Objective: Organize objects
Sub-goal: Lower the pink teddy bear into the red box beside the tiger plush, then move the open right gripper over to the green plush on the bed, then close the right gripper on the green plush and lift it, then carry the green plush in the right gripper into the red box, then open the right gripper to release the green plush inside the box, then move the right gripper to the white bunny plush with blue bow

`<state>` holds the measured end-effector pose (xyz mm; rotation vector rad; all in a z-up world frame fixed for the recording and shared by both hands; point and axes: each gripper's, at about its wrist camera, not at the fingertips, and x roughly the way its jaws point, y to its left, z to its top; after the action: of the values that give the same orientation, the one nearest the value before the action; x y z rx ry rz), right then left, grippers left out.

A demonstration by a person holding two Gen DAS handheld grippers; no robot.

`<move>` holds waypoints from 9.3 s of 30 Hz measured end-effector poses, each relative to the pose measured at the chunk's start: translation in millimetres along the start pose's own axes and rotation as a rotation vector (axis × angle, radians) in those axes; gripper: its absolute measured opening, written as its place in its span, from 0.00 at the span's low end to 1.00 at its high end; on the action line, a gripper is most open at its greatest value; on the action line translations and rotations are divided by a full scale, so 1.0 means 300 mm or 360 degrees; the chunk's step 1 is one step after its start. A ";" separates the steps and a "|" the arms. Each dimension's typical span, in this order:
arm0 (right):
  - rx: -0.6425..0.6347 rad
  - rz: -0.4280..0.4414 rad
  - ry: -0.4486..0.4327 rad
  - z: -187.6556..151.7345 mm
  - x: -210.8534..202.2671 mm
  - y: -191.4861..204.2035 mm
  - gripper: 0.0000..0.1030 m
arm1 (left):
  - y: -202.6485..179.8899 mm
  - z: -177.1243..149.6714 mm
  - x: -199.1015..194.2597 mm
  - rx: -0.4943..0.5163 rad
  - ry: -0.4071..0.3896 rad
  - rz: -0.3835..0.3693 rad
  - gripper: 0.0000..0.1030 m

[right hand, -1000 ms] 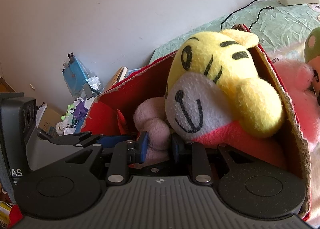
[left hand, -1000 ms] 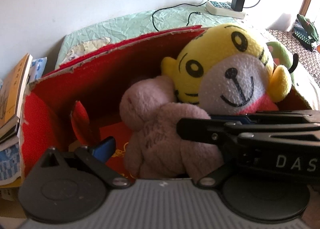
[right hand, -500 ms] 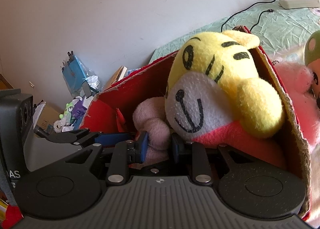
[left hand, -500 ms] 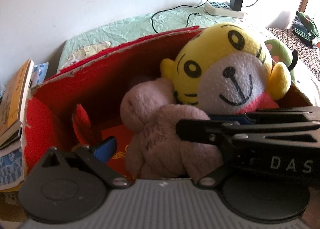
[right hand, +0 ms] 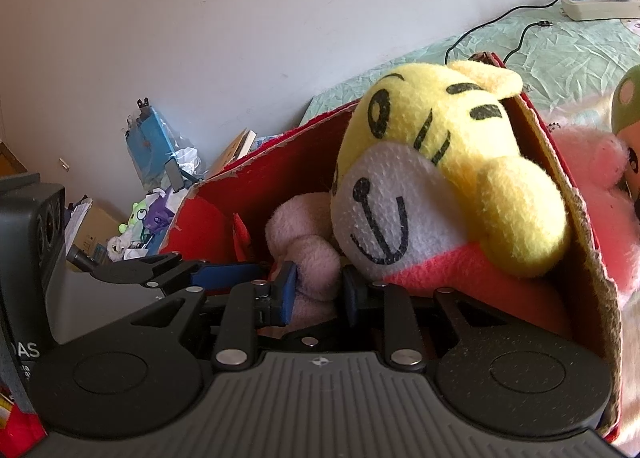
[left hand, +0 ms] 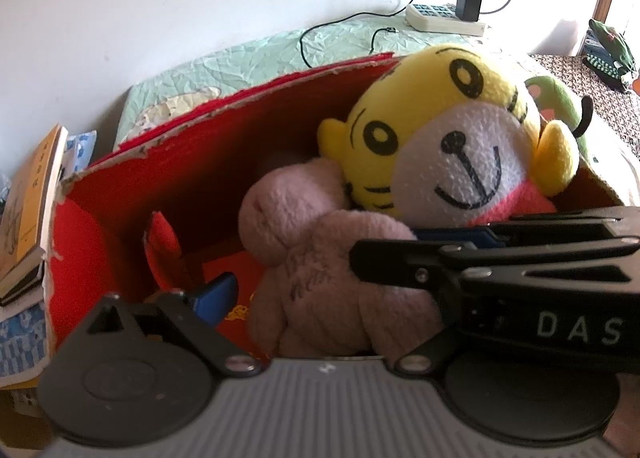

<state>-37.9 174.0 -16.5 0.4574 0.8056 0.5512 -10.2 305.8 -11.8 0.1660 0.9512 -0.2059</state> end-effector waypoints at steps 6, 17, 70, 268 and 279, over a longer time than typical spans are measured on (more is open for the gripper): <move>-0.0010 -0.0005 -0.0009 -0.001 0.002 0.002 0.25 | 0.001 0.003 0.002 0.0010 0.0012 0.0001 0.93; -0.0065 0.0020 -0.0052 -0.008 -0.024 0.011 0.28 | -0.028 -0.010 -0.048 0.0023 -0.0084 0.0144 0.94; 0.0146 -0.0023 -0.0077 0.088 -0.669 -0.708 0.50 | -0.766 0.180 -0.175 -0.0169 -0.0218 0.0029 0.79; -0.0126 0.0068 -0.0191 -0.106 -0.304 0.107 0.58 | -0.257 -0.168 -0.438 0.0051 -0.0280 0.0138 0.96; -0.0049 0.0015 -0.0175 -0.137 -0.404 -0.003 0.58 | -0.399 -0.170 -0.394 0.0078 -0.0160 -0.0012 0.96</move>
<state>-138.2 105.6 23.9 0.4594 0.6895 0.5420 -146.5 213.6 49.9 0.1956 0.8475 -0.2425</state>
